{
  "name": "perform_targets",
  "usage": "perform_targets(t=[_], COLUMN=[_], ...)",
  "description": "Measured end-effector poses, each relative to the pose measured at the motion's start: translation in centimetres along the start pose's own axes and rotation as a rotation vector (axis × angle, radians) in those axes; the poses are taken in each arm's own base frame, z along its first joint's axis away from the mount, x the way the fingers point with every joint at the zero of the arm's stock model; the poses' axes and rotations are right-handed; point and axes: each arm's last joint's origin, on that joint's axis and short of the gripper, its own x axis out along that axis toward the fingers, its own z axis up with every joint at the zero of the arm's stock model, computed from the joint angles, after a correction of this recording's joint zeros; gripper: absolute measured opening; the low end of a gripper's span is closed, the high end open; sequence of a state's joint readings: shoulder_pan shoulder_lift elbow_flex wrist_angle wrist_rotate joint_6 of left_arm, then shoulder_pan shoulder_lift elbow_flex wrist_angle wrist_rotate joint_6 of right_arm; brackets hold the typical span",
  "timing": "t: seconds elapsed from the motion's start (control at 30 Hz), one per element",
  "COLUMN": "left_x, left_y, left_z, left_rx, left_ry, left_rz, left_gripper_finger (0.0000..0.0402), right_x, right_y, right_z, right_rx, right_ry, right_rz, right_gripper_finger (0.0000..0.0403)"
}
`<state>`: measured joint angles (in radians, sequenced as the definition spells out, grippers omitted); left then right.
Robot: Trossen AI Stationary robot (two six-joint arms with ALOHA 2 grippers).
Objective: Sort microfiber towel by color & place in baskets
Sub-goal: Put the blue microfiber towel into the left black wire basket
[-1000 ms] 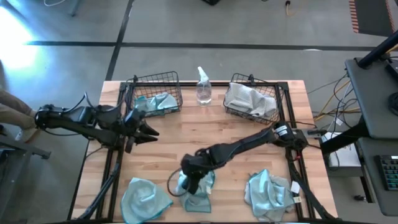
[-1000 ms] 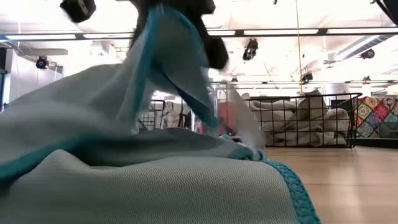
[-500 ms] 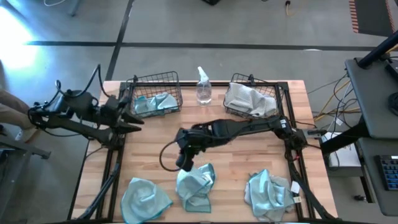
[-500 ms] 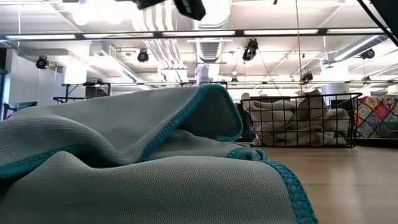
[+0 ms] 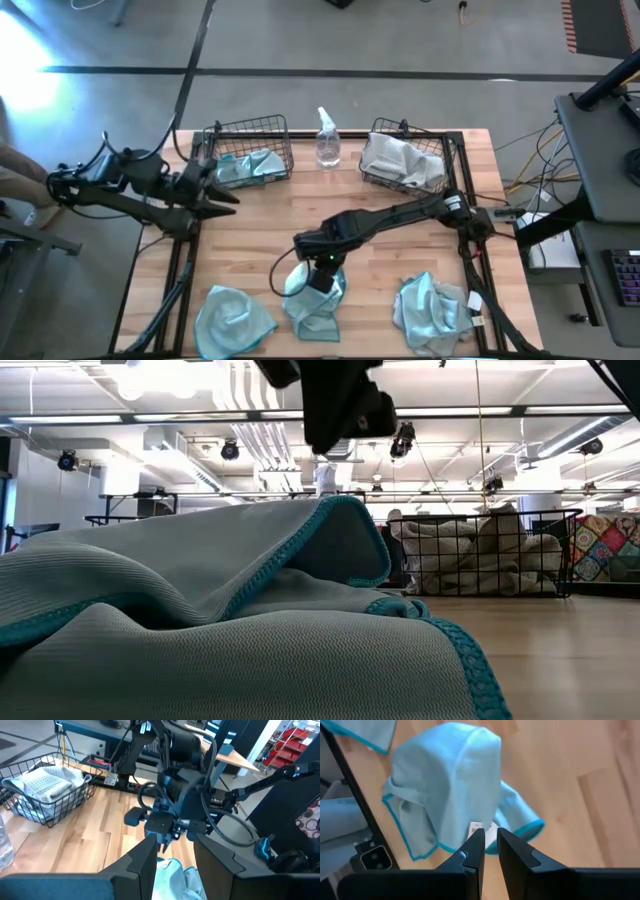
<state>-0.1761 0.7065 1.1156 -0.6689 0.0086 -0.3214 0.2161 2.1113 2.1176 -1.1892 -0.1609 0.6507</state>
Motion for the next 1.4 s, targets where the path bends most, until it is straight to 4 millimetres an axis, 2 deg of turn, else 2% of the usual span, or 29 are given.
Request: perform_targets(t=[0.23,0.4,0.57,0.73,0.87,1.0,1.4], left_x=[0.9,1.1,1.1,1.1,1.1,1.1,1.2], left_y=[0.0,0.0,0.0,0.0,0.0,0.0,0.0], left_z=[0.0,0.0,0.0,0.0,0.0,0.0,0.0], left_rx=[-0.001,-0.018,-0.036,-0.043,-0.049,-0.054,-0.054], left_ry=[0.025,0.030,0.031,0.031,0.031,0.031,0.034], left_rz=[0.009,0.011,0.011,0.012,0.011,0.012,0.012], left_gripper_finger=[0.0113,0.0113,0.0113,0.0113,0.0113,0.0113,0.0113], right_x=[2.8,3.9,5.3,6.0,6.3,6.6,8.3], right_y=[-0.8,-0.9,-0.9,-0.6,0.1,0.5,-0.5], right_z=[-0.3,-0.4,0.0,0.4,0.2,-0.3,-1.1], right_rx=[0.048,0.075,0.107,0.212,0.224,0.211,0.256], right_ry=[0.010,0.035,-0.027,-0.051,-0.048,-0.039,-0.004], right_rz=[-0.002,0.038,0.100,0.189,0.248,0.252,0.214], right_gripper_finger=[0.0045,0.0045,0.0045,0.0045,0.0045,0.0045,0.0045])
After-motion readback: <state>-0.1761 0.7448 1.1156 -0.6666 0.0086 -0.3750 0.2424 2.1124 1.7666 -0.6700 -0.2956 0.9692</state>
